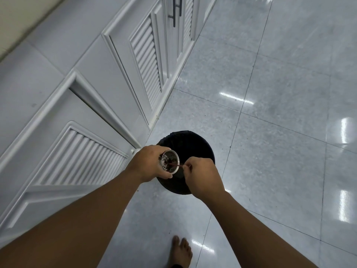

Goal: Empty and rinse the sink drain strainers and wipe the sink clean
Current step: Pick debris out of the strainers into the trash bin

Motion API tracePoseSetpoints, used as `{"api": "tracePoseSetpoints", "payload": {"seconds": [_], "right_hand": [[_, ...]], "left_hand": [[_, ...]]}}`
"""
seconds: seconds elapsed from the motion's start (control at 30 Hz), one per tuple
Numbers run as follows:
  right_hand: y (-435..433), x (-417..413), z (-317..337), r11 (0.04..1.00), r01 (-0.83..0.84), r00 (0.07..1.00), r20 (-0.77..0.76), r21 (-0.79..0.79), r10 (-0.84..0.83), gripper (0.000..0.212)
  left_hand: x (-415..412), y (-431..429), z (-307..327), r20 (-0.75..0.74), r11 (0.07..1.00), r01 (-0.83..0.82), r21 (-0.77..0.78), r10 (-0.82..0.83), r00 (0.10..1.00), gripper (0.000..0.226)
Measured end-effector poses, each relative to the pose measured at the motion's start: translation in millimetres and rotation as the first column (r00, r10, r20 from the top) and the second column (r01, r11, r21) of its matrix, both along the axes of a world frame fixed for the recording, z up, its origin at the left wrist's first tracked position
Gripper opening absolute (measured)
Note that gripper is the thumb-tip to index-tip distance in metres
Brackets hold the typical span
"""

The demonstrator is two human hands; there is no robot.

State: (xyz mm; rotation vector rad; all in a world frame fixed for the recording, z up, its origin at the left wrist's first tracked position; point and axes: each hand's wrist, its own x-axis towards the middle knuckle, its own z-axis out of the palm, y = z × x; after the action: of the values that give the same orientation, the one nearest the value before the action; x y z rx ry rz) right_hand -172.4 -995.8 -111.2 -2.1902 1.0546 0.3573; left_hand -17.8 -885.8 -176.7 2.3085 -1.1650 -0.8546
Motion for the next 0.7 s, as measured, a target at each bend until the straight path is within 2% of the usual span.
{"api": "tracePoseSetpoints", "payload": {"seconds": [0.07,0.17,0.4,0.57,0.7], "right_hand": [[-4.0,-2.3,0.6,0.999,0.027,0.999,-0.033,-0.031,-0.028,0.022],[-0.1,-1.0,3.3,0.997,0.033,0.999,-0.002,-0.063,-0.033,0.023],[9.5,16.1,1.8,0.996,-0.083,0.989,-0.122,-0.015,0.081,0.012],[9.3,13.3,10.5,0.997,-0.018,0.995,-0.097,-0.080,0.010,0.012],[19.5,15.2,12.9,0.999,-0.047,0.996,-0.079,-0.026,0.045,0.011]], "left_hand": [[1.0,1.8,-0.3,-0.009,1.000,-0.006,0.005,0.006,1.000,0.073],[0.9,1.3,0.5,-0.014,1.000,0.003,0.010,-0.003,1.000,0.073],[-2.0,-1.3,1.7,0.046,0.996,0.076,0.052,-0.078,0.996,0.078],[-2.6,0.2,-0.9,0.077,0.996,0.065,0.066,-0.070,0.995,0.072],[-5.1,-1.2,-2.1,0.084,0.994,0.063,0.094,-0.071,0.994,0.073]]}}
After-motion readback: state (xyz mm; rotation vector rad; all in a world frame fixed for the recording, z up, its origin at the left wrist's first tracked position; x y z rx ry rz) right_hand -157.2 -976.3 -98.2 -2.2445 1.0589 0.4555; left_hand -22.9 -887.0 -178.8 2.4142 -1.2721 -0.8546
